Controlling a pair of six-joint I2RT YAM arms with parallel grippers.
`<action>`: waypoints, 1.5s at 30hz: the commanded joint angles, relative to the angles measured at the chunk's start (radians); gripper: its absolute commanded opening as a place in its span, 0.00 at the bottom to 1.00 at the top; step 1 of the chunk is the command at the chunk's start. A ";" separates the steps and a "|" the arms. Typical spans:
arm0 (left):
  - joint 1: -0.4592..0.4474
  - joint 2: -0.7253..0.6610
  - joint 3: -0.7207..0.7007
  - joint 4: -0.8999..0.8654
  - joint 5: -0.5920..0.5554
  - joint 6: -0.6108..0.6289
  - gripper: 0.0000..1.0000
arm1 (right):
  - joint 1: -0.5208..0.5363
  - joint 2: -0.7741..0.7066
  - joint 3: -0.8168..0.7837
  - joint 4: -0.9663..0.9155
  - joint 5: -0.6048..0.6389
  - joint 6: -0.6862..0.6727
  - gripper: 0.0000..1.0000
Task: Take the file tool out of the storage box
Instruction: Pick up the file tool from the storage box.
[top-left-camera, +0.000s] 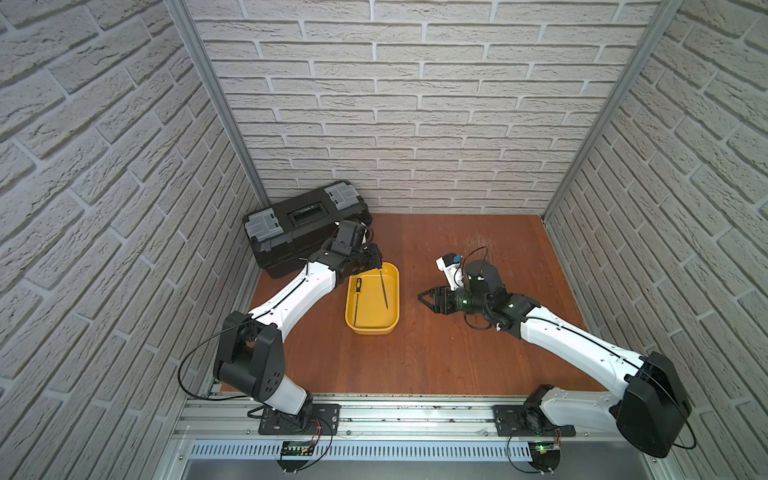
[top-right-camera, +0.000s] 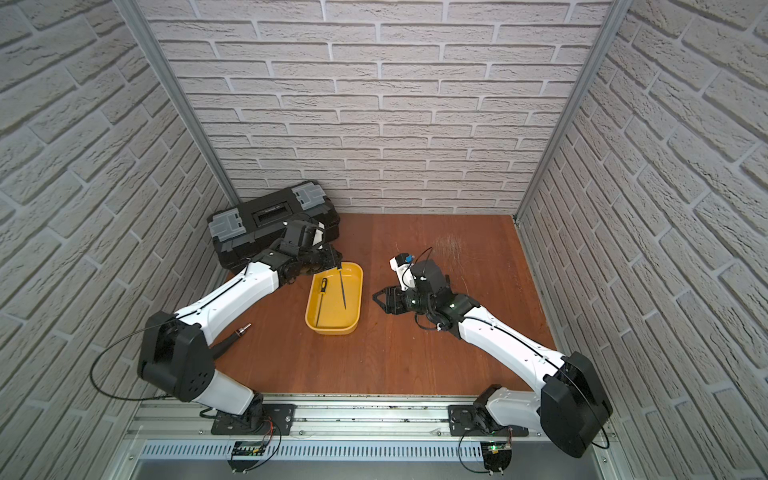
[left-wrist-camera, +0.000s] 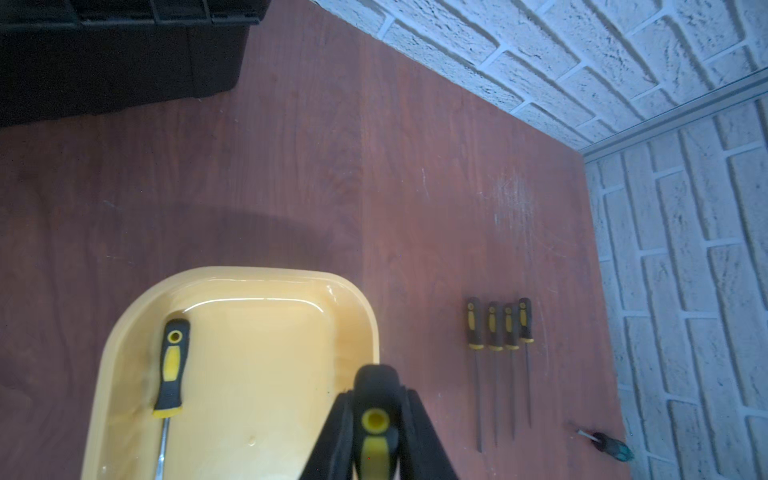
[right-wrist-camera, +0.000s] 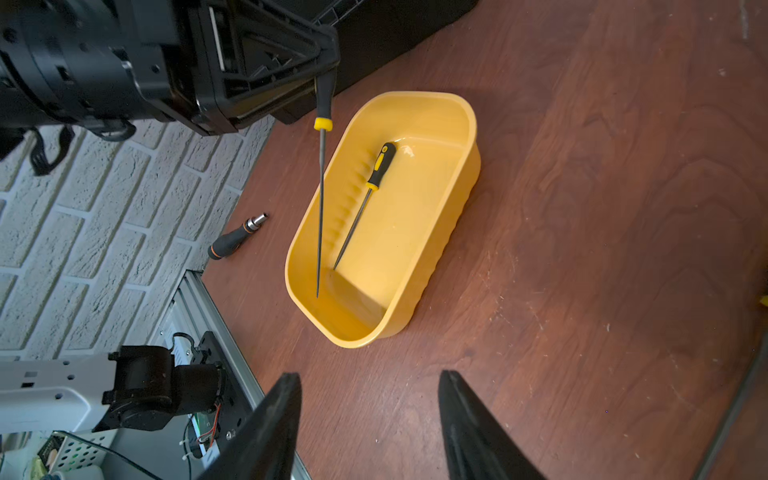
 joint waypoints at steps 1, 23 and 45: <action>0.005 -0.039 -0.014 0.083 0.060 -0.045 0.19 | 0.031 0.033 0.025 0.091 0.006 0.033 0.52; 0.007 -0.077 -0.019 0.092 0.104 -0.079 0.19 | 0.135 0.228 0.166 0.131 0.018 0.045 0.27; 0.016 -0.096 -0.014 0.075 0.110 -0.075 0.18 | 0.153 0.285 0.228 0.096 0.026 0.025 0.11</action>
